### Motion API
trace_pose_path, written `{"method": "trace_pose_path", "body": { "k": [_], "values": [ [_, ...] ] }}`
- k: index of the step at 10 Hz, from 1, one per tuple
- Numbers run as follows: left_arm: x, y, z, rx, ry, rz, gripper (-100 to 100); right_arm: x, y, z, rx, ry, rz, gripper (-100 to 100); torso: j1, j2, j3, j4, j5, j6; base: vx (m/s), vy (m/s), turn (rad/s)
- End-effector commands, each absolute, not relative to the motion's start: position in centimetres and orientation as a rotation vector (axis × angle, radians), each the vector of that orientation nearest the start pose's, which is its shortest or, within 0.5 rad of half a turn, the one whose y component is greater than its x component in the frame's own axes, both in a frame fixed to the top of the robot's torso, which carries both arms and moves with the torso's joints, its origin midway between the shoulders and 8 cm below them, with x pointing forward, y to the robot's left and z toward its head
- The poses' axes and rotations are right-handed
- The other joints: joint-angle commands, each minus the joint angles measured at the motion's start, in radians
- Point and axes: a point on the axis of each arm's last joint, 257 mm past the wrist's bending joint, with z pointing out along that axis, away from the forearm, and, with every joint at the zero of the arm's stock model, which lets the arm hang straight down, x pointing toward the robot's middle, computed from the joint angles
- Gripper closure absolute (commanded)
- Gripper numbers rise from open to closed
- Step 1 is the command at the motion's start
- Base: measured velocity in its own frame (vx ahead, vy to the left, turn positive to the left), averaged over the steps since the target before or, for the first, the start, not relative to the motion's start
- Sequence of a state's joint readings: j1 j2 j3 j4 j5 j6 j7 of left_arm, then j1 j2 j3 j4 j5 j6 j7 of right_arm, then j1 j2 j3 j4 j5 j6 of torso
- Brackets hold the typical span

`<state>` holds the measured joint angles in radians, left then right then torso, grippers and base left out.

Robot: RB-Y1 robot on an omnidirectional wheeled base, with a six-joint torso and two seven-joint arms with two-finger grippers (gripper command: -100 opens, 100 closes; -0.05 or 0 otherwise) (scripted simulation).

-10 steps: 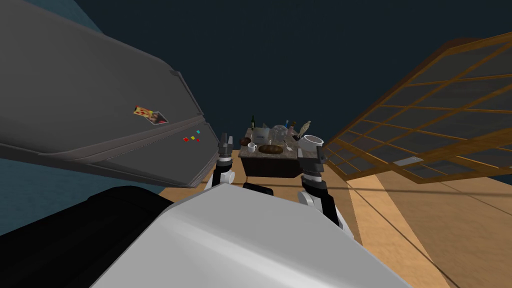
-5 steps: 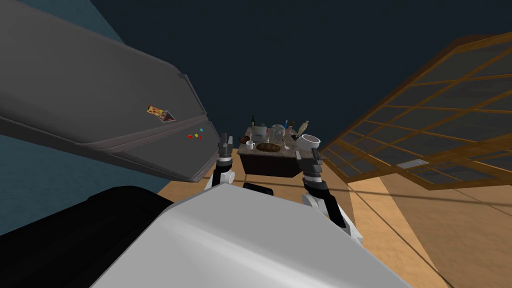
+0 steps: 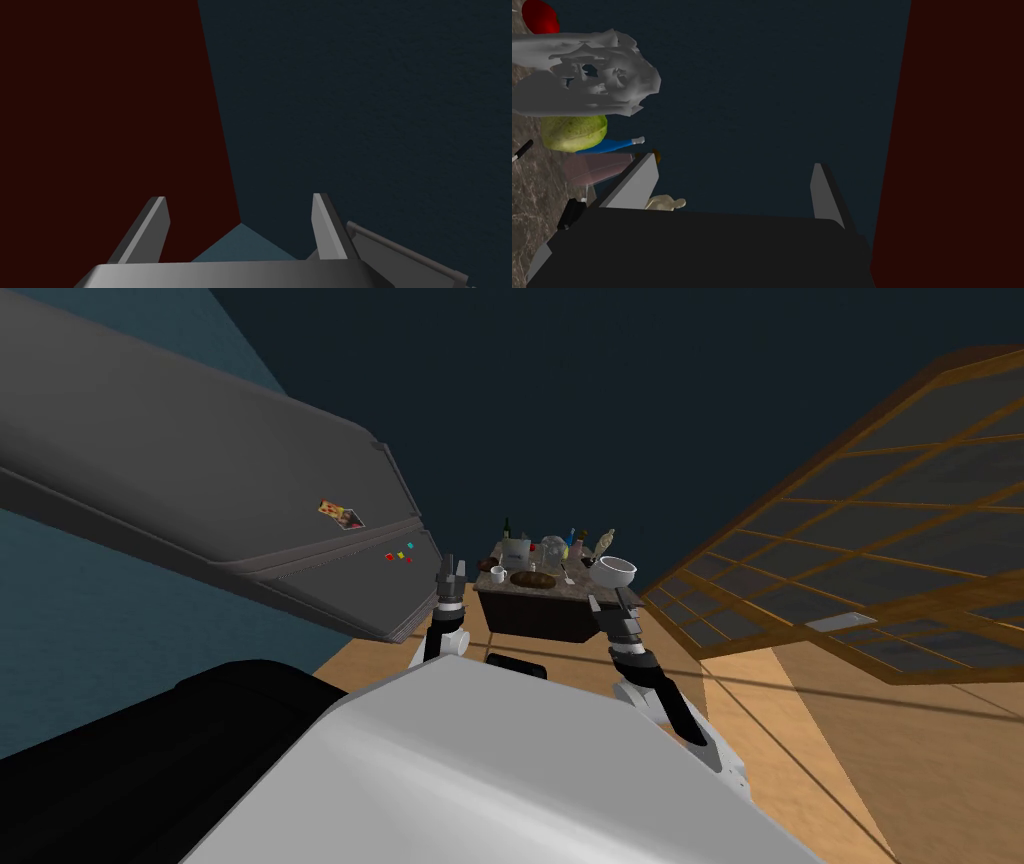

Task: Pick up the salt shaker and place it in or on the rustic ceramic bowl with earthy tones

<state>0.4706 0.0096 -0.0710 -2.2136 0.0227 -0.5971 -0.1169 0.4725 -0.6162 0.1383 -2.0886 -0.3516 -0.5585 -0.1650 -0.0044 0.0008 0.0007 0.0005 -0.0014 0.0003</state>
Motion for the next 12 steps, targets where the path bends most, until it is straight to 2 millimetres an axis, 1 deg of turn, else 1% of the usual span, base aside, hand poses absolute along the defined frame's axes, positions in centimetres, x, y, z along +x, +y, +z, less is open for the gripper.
{"method": "trace_pose_path", "body": {
  "k": [1,2,3,5,6,8,9,11,12],
  "values": [
    [34.5,25.4,2.2,-0.587,0.594,-1.301,0,37.5,-25.6,-7.8,0.754,1.083,1.665,-100,0.0,0.0,0.0,0.0,0.0,0.0,-0.041,-0.069,0.14],
    [34.5,25.4,2.2,-0.587,0.594,-1.301,0,37.5,-25.6,-7.9,0.736,1.111,1.658,-100,-0.001,0.0,0.0,0.0,0.0,-0.001,-0.047,-0.067,0.105],
    [34.5,25.4,2.2,-0.587,0.594,-1.301,0,37.7,-26.1,-9.3,0.777,1.141,1.654,-100,-0.001,0.0,0.0,0.0,0.0,0.0,-0.054,-0.087,0.227],
    [34.5,25.4,2.2,-0.587,0.594,-1.301,0,37.7,-26.1,-9.5,0.745,1.193,1.639,-100,-0.002,0.0,0.0,0.0,0.0,0.0,-0.029,-0.071,0.03],
    [34.5,25.4,2.2,-0.587,0.594,-1.301,0,37.9,-26.7,-11.0,0.786,1.229,1.629,-100,0.0,-0.001,-0.001,0.0,0.0,0.0,-0.045,-0.06,0.21],
    [34.5,25.4,2.2,-0.587,0.594,-1.301,0,37.8,-26.8,-11.0,0.758,1.273,1.614,-100,-0.001,-0.001,0.0,0.0,0.0,0.0,-0.025,-0.058,0.058],
    [34.5,25.4,2.2,-0.587,0.594,-1.301,0,38.0,-27.6,-12.6,0.8,1.313,1.598,-100,0.001,-0.002,-0.001,0.0,0.0,0.0,-0.025,-0.048,0.205],
    [34.5,25.4,2.2,-0.587,0.594,-1.301,0,38.0,-27.7,-12.6,0.773,1.355,1.581,-100,0.0,-0.002,-0.001,0.0,0.0,0.0,-0.014,-0.043,0.071],
    [34.5,25.4,2.2,-0.587,0.594,-1.301,0,38.1,-28.6,-14.2,0.818,1.394,1.56,-100,0.002,-0.002,-0.001,-0.001,0.0,0.0,-0.023,-0.036,0.268]
  ]
}}
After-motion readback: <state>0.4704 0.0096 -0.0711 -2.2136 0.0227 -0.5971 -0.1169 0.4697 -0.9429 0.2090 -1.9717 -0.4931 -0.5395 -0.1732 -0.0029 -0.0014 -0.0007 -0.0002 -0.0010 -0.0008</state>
